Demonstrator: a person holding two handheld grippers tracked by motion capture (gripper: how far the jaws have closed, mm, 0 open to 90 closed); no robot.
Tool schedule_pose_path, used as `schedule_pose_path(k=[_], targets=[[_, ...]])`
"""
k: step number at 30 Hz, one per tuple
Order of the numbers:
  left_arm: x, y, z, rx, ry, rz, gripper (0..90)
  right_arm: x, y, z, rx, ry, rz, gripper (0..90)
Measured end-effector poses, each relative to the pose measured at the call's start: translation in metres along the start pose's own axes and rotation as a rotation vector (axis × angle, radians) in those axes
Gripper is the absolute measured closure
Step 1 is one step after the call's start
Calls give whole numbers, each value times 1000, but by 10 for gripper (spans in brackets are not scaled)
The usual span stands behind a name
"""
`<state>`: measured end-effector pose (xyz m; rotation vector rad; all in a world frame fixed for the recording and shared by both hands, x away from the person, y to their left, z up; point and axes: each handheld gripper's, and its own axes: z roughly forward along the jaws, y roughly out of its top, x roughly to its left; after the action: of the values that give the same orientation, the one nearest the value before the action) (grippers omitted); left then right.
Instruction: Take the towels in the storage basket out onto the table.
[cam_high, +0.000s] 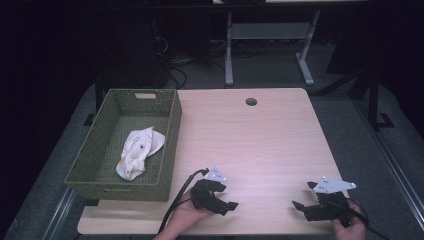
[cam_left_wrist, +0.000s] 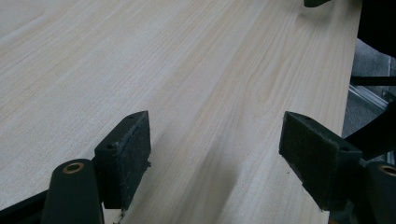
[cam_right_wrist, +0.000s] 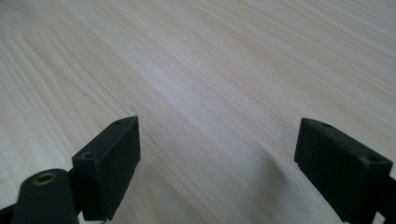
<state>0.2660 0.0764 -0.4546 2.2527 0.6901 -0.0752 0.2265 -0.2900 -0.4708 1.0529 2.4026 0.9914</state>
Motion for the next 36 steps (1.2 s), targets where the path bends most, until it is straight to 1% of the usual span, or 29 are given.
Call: schedule_pose_path(k=[3, 6, 8, 9, 11, 14, 16, 18, 20, 21, 22, 24, 25, 27, 29, 31, 33, 35, 36], targets=[[0, 0, 0, 6, 1, 5, 247, 0, 0, 0, -4, 1, 4, 140], [-1, 1, -1, -1, 5, 5, 247, 1, 0, 0, -3, 3, 2, 140], [0, 1, -2, 6, 10, 15, 247, 1, 0, 0, -2, 4, 1, 140], [0, 1, -2, 2, 10, 9, 247, 1, 1, 0, -1, 4, 2, 140], [0, 1, -2, -2, 10, 9, 247, 2, 1, 0, 0, 5, 2, 140], [0, 3, -5, -3, 23, 24, 247, 3, 1, 0, 1, 5, -2, 140], [0, 3, -7, -14, 34, 22, 247, 3, 1, 1, 3, 3, -5, 140], [1, 4, -9, -18, 34, 18, 247, 3, 1, 1, 2, 2, -2, 140], [1, 5, -11, -15, 38, 27, 247, 2, 0, 1, 3, 4, 6, 140], [2, 6, -11, -26, 36, 20, 247, 2, 0, 0, 0, 5, 5, 140], [2, 7, -13, -23, 31, 15, 247, 2, 0, 0, -1, 5, 5, 140], [2, 9, -15, -10, 39, 35, 247, 2, 0, 0, 0, 5, 5, 140], [1, 10, -16, -22, 38, 24, 247, 2, 0, 0, -2, 5, 2, 140], [1, 13, -18, -21, 33, 32, 246, 3, 0, 1, 7, 5, 5, 140], [2, 17, -22, -19, 31, 42, 246, 3, 0, 3, 13, 4, -2, 140], [2, 21, -25, -16, 29, 48, 245, 4, 1, 2, 11, 4, -3, 140], [2, 24, -29, -21, 29, 38, 245, 4, 1, 2, 12, 4, -1, 140], [3, 30, -34, -24, 30, 44, 245, 4, 0, 2, 15, 1, -1, 140], [3, 30, -34, -24, 30, 44, 244, 4, 0, 2, 15, 1, -1, 140]])
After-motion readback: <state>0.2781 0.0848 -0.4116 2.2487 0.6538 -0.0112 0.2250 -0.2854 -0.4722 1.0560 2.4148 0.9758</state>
